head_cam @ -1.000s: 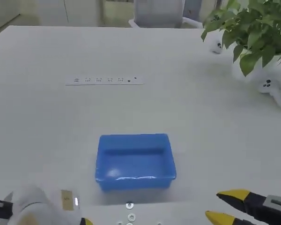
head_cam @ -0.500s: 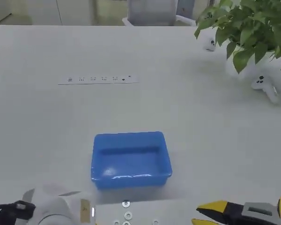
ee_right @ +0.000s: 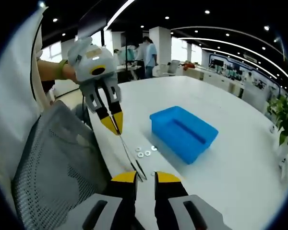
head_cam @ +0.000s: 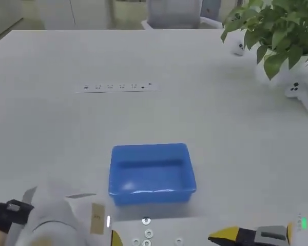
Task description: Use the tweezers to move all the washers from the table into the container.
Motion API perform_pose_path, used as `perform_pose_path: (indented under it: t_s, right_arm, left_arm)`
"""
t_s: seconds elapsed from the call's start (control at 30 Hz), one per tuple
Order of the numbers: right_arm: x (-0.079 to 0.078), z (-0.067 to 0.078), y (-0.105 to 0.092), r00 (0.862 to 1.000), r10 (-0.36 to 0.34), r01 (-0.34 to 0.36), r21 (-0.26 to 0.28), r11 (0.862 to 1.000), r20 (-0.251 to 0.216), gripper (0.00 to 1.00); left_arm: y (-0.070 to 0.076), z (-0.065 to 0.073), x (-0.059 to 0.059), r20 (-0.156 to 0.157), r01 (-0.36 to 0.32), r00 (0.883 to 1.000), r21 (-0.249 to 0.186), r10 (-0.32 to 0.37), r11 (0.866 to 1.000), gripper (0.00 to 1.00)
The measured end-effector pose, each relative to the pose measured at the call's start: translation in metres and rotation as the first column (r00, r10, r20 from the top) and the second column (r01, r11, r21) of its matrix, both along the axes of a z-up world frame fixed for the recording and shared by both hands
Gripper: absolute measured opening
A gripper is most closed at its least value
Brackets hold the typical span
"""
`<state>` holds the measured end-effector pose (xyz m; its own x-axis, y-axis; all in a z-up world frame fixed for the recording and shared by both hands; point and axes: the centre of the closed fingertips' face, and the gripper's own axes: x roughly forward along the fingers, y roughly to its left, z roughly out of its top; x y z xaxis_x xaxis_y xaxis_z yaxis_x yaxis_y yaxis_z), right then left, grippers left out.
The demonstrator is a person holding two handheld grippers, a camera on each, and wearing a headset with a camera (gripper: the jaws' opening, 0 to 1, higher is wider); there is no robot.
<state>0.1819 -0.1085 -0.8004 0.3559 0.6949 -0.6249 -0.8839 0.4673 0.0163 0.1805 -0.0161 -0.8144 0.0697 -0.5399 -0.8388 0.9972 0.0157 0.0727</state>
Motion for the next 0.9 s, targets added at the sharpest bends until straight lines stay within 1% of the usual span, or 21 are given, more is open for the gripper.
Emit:
perform_pose_path:
  t_s: [0.1, 0.2, 0.23, 0.3, 0.4, 0.47, 0.53, 0.6, 0.8, 0.87, 0.9]
  right_arm:
    - [-0.002, -0.006, 0.005, 0.999, 0.045, -0.045, -0.021, 0.999, -0.009, 0.12]
    - [-0.001, -0.009, 0.010, 0.997, 0.076, -0.076, -0.020, 0.997, -0.016, 0.12]
    - [-0.001, -0.011, 0.013, 0.996, 0.091, -0.092, -0.021, 0.996, -0.020, 0.12]
    - [-0.002, -0.016, 0.017, 0.991, 0.128, -0.128, -0.032, 0.991, -0.026, 0.12]
    - [-0.002, -0.025, 0.021, 0.985, 0.171, -0.172, -0.054, 0.984, -0.034, 0.13]
    - [0.000, -0.031, 0.025, 0.981, 0.188, -0.190, -0.053, 0.980, -0.043, 0.14]
    - [0.000, -0.036, 0.028, 0.977, 0.206, -0.210, -0.053, 0.976, -0.058, 0.15]
    - [0.002, -0.041, 0.031, 0.970, 0.236, -0.239, -0.068, 0.969, -0.057, 0.15]
    - [0.007, -0.048, 0.040, 0.954, 0.294, -0.299, -0.094, 0.950, -0.059, 0.14]
    - [0.007, -0.048, 0.040, 0.952, 0.300, -0.305, -0.092, 0.948, -0.058, 0.12]
    - [0.007, -0.048, 0.040, 0.953, 0.296, -0.301, -0.086, 0.950, -0.065, 0.10]
  left_arm:
    - [-0.007, 0.010, -0.001, 0.009, 0.009, 1.000, -0.011, -0.009, 1.000, 0.00]
    - [-0.015, 0.021, -0.002, 0.009, 0.016, 1.000, -0.031, -0.016, 0.999, 0.00]
    - [-0.019, 0.024, -0.003, 0.016, 0.024, 1.000, -0.036, -0.024, 0.999, 0.00]
    - [-0.024, 0.028, -0.004, 0.018, 0.038, 0.999, -0.037, -0.037, 0.999, 0.00]
    - [-0.029, 0.031, -0.004, 0.025, 0.060, 0.998, -0.032, -0.059, 0.998, 0.00]
    - [-0.032, 0.033, -0.003, 0.029, 0.075, 0.997, -0.030, -0.074, 0.997, 0.00]
    - [-0.035, 0.034, -0.001, 0.029, 0.082, 0.996, -0.034, -0.081, 0.996, 0.00]
    - [-0.039, 0.036, 0.000, 0.025, 0.089, 0.996, -0.038, -0.088, 0.995, 0.00]
    - [-0.047, 0.039, 0.003, 0.028, 0.121, 0.992, -0.032, -0.120, 0.992, 0.00]
    - [-0.049, 0.040, 0.004, 0.029, 0.126, 0.992, -0.032, -0.125, 0.992, 0.00]
    - [-0.050, 0.040, 0.005, 0.029, 0.129, 0.991, -0.032, -0.128, 0.991, 0.00]
